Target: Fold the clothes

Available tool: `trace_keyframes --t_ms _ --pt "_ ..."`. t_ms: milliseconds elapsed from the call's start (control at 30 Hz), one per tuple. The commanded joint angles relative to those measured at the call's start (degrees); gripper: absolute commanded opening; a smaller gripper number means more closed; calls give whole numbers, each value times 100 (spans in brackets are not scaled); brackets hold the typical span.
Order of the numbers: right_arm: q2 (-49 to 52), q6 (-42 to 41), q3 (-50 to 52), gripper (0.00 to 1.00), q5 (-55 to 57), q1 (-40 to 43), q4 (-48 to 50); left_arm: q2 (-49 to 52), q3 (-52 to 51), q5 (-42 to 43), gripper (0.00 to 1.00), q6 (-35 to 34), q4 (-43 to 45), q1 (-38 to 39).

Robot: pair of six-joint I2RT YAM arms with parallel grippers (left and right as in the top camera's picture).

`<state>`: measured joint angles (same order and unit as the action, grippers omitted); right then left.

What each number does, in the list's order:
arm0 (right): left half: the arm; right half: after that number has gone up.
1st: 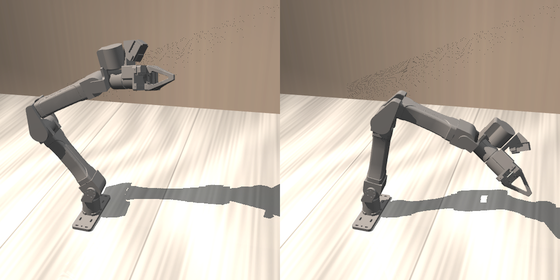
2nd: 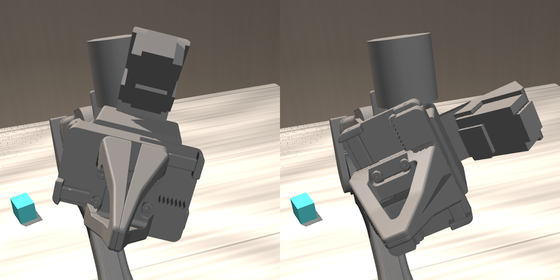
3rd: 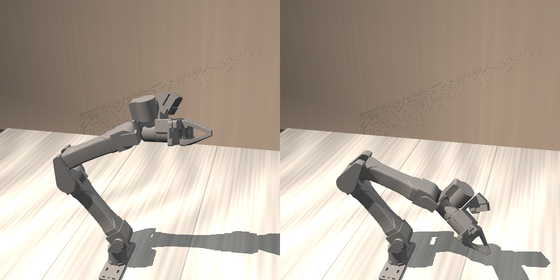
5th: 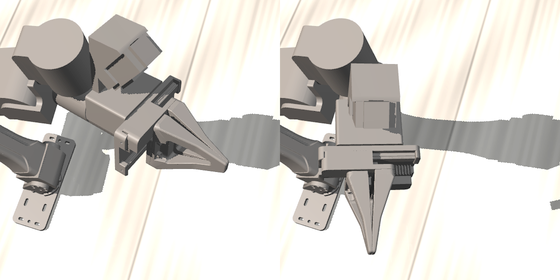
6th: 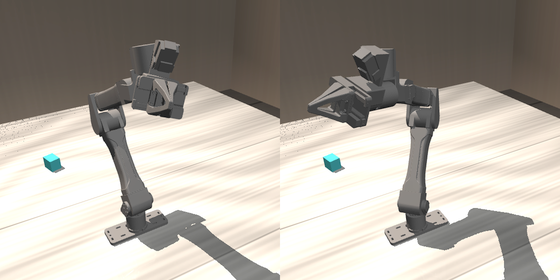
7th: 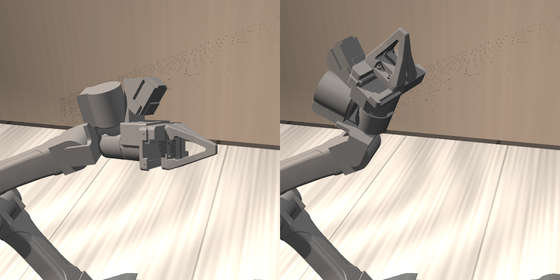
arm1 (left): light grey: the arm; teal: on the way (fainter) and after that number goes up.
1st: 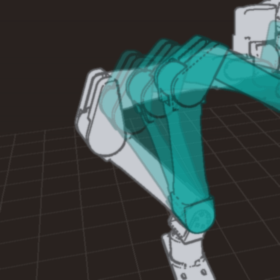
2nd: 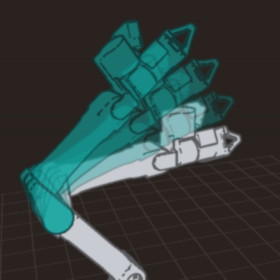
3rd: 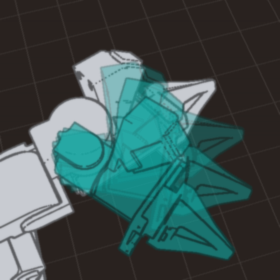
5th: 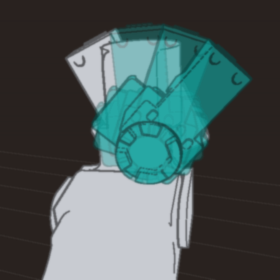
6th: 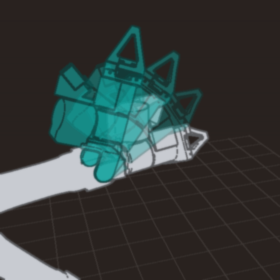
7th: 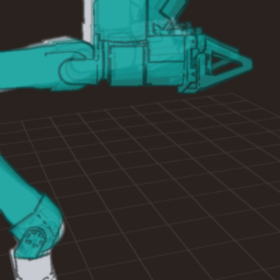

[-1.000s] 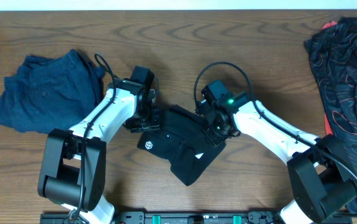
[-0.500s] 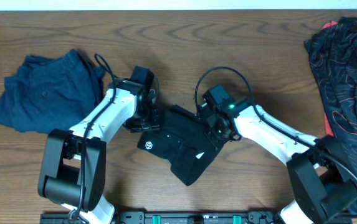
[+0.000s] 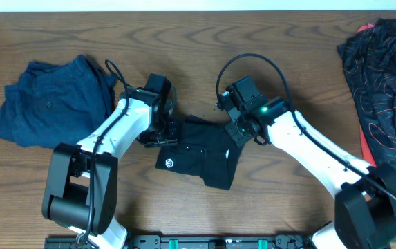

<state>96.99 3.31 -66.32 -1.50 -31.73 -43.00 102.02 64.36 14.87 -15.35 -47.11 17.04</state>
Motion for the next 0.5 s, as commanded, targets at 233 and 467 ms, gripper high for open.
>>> trace_keyframes --t_ms 233,467 --pt "608 -719 -42 8 688 457 -72 96 -105 -96 51 -44 -76 4" --pt "459 -1167 -44 3 706 472 -146 -223 59 -101 51 -96 -278 2"
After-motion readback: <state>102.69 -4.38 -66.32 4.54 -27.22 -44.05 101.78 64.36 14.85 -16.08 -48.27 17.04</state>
